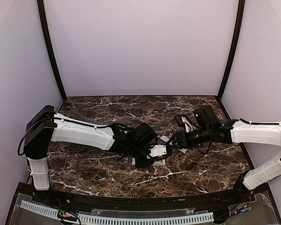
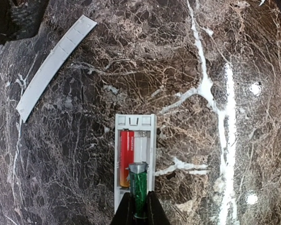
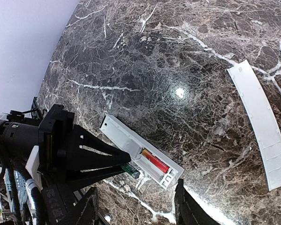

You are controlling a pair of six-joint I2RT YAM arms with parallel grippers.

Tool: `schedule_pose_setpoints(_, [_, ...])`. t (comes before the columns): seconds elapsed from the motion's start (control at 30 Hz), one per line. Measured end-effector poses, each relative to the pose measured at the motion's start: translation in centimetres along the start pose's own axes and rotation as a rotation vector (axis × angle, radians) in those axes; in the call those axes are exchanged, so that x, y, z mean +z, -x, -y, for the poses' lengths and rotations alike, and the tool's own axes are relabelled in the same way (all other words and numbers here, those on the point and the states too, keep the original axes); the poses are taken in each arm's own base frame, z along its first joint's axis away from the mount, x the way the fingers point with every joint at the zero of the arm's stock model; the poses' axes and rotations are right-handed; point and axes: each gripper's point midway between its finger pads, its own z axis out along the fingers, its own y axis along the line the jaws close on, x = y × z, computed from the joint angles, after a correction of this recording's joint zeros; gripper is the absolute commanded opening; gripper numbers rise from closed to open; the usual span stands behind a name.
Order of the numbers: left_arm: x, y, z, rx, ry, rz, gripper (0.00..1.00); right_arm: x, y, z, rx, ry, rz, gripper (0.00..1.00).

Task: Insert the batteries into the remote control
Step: Place the battery in the battery compartment.

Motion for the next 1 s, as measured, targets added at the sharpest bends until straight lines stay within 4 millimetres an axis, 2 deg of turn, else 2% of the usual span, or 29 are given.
schedule_pose_setpoints(0.47, [1.2,-1.0,-0.3,0.010,-0.009,-0.114,0.00,0.4,0.2,0.3,-0.007,0.006,0.008,0.52])
schedule_pose_setpoints(1.0, [1.1,-1.4,-0.1,0.012,-0.020,-0.142,0.10,0.5,0.1,0.3,-0.009,0.008,0.009,0.52])
